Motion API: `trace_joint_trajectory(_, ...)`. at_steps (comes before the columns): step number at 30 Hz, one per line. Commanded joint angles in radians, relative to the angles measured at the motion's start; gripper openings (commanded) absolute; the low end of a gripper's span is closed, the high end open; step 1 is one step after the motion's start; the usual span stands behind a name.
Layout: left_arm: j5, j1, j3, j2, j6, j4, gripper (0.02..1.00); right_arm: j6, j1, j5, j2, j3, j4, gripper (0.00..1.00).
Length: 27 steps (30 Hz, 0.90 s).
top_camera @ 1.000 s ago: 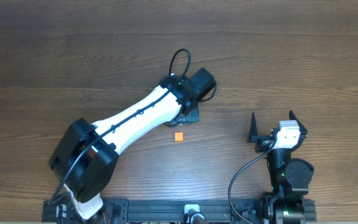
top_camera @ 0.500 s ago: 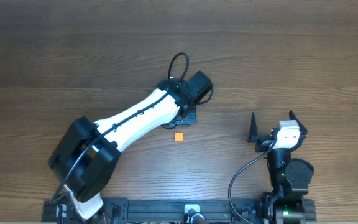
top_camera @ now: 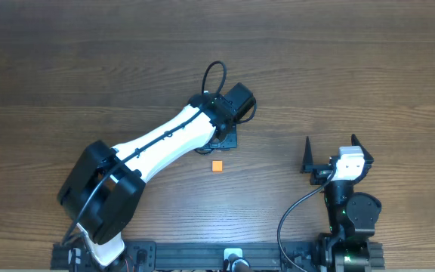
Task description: Stack Cubes
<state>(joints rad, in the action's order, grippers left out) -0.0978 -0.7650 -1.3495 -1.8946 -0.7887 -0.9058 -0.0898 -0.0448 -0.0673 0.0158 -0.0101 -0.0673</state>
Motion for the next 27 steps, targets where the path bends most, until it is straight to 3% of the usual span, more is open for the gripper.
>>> trace_joint_trajectory(1,0.019,0.006,0.009,-0.014,0.023,0.008,0.143,-0.005,0.005,0.009,-0.01,0.005,-0.004,0.991)
trace_joint_trajectory(27,0.037,0.006,0.009,-0.058,0.023,0.025,0.167,-0.005,0.005,0.009,-0.01,0.005,-0.004,0.993)
